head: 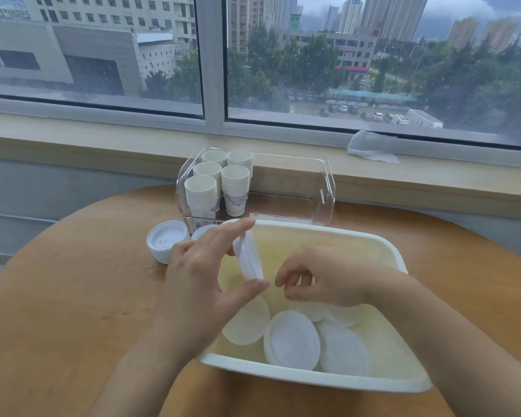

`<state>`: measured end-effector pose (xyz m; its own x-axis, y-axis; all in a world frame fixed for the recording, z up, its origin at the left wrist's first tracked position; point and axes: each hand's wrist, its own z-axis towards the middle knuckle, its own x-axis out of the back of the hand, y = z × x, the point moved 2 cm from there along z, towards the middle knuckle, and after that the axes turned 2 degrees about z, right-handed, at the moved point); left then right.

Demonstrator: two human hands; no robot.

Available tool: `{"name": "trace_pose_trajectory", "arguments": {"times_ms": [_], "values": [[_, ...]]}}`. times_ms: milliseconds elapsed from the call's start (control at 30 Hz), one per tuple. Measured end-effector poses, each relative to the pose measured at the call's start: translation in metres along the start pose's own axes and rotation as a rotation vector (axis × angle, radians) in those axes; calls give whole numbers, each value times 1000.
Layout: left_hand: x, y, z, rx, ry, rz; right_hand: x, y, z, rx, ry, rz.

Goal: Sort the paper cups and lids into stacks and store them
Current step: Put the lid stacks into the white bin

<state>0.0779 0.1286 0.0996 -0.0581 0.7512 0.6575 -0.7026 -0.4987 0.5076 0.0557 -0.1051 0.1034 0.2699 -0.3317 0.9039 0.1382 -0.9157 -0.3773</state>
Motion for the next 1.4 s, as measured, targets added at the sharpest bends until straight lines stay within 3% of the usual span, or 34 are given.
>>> {"name": "trace_pose_trajectory", "arguments": {"times_ms": [100, 300, 467, 733, 1067, 1400], "values": [[0, 0, -1, 9, 0, -10, -11, -2, 1, -39, -163, -64], [3, 3, -3, 21, 9, -22, -14, -7, 3, -2, -175, -170], [6, 5, -4, 19, -13, -5, -7, -11, 4, 58, -28, -161], [7, -1, -6, 10, -86, 23, 18, -21, -13, 81, 218, -350], [11, -7, -5, 15, -64, 21, -11, -48, -7, 163, -201, -375], [18, -9, -8, 34, -76, 11, -29, -39, -10, 232, -168, -344]]}}
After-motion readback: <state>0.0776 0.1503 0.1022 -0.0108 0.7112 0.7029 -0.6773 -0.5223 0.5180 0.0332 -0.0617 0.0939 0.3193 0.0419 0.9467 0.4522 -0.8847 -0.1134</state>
